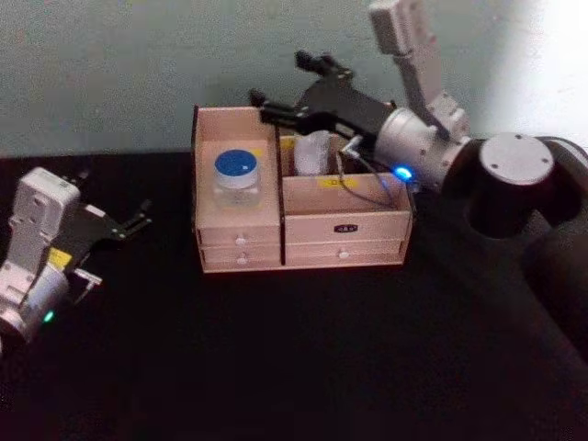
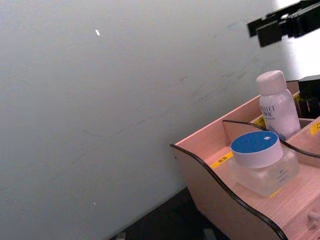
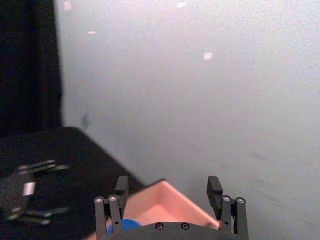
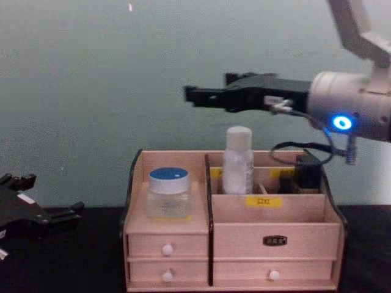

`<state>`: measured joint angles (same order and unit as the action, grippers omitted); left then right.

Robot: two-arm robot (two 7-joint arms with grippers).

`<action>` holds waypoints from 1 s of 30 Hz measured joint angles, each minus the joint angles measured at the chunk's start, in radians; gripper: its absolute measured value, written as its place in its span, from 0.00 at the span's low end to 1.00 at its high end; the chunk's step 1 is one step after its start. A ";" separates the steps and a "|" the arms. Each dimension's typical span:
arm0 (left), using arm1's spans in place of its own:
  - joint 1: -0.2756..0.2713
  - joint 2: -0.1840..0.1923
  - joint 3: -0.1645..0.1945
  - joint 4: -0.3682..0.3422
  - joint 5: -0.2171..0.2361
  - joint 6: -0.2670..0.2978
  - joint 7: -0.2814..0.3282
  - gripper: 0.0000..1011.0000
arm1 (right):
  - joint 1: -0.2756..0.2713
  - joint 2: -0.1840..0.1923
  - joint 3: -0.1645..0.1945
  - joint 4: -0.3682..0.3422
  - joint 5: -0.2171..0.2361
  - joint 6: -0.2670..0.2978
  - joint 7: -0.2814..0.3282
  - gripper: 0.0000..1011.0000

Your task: Pick up the facial cleanser and watermelon frost from the table and place them into the tiered storage box.

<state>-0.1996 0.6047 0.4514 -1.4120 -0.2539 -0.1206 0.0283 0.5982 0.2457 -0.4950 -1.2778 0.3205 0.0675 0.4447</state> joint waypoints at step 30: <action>0.000 0.000 0.000 0.000 0.000 0.000 0.000 0.99 | -0.410 0.052 0.304 -0.204 -0.078 -0.031 -0.379 0.99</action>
<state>-0.1996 0.6047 0.4514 -1.4120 -0.2539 -0.1205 0.0283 0.1885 0.2978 -0.1906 -1.4822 0.2421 0.0363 0.0654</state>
